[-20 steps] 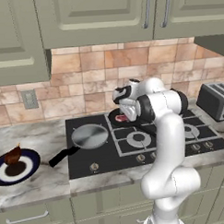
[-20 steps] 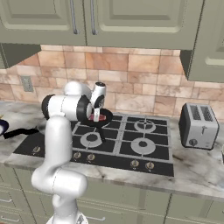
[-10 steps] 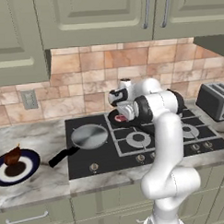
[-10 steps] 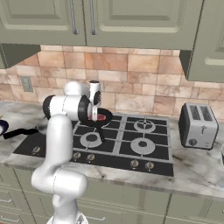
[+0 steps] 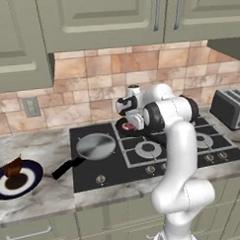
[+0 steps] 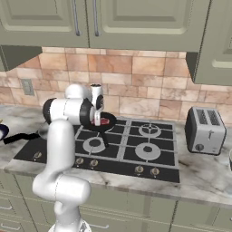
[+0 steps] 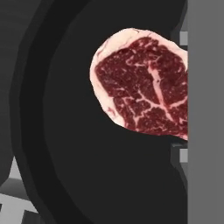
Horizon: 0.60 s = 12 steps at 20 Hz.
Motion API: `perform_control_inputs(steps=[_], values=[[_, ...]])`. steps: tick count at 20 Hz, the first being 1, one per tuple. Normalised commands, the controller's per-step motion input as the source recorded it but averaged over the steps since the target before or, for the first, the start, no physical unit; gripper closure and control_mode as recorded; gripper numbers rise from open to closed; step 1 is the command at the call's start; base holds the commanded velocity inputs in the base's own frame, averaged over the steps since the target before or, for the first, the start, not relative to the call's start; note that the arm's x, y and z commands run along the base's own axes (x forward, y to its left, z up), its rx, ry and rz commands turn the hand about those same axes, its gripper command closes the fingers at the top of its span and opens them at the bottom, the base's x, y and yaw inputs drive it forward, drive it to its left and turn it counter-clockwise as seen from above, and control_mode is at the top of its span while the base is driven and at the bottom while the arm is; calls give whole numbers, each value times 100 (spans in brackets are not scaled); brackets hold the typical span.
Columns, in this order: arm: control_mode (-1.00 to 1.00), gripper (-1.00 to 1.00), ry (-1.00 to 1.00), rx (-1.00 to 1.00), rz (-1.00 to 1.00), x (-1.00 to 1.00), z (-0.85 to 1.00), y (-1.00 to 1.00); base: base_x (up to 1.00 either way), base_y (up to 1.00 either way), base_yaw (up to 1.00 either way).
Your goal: Place one of the steaks on the plate and the other in the bowl. Then place the bowl in the fridge.
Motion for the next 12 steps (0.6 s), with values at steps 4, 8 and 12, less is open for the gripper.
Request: perform_control_inputs(steps=[4,8,12], values=[[-100,100,-9,0,-3,-58,-61,0,0,0,0],[-100,100,-22,1,-4,-46,-4,0,0,0,0],[-100,100,-33,5,-6,-47,25,0,0,0,0]])
